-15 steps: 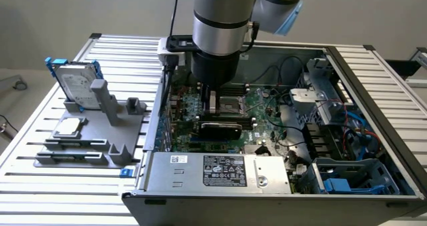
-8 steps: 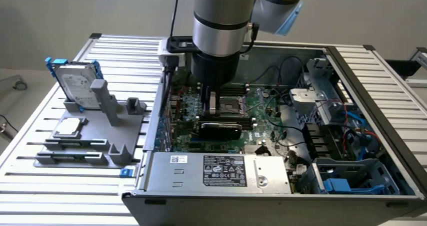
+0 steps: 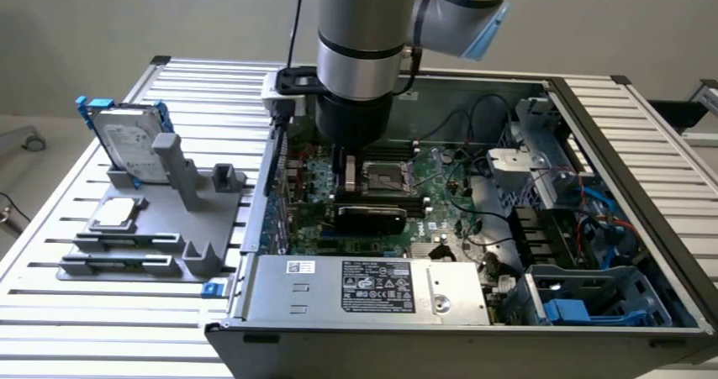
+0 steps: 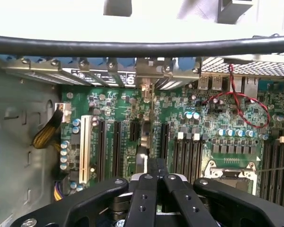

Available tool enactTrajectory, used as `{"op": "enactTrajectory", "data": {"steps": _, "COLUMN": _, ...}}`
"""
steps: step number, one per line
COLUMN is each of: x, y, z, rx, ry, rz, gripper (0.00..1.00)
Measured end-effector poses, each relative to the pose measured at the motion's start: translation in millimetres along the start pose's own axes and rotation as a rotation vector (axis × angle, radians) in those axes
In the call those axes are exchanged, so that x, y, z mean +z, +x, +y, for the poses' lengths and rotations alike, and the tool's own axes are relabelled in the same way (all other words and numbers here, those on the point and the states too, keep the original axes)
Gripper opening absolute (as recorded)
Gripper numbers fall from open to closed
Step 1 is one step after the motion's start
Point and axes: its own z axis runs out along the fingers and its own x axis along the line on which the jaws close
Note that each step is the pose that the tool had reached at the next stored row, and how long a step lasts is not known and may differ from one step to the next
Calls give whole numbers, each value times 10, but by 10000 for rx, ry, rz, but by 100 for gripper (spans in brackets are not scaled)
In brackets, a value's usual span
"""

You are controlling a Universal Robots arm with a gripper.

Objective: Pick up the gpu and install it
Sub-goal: 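Press down on the gpu until it lock into place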

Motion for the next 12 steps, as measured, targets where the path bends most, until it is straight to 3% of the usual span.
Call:
{"op": "enactTrajectory", "data": {"steps": 6, "x": 26, "y": -11, "z": 4, "rx": 8, "ry": -7, "rz": 161, "gripper": 11}}
{"op": "enactTrajectory", "data": {"steps": 12, "x": 34, "y": -20, "z": -1, "rx": 9, "ry": -8, "rz": 191, "gripper": 11}}
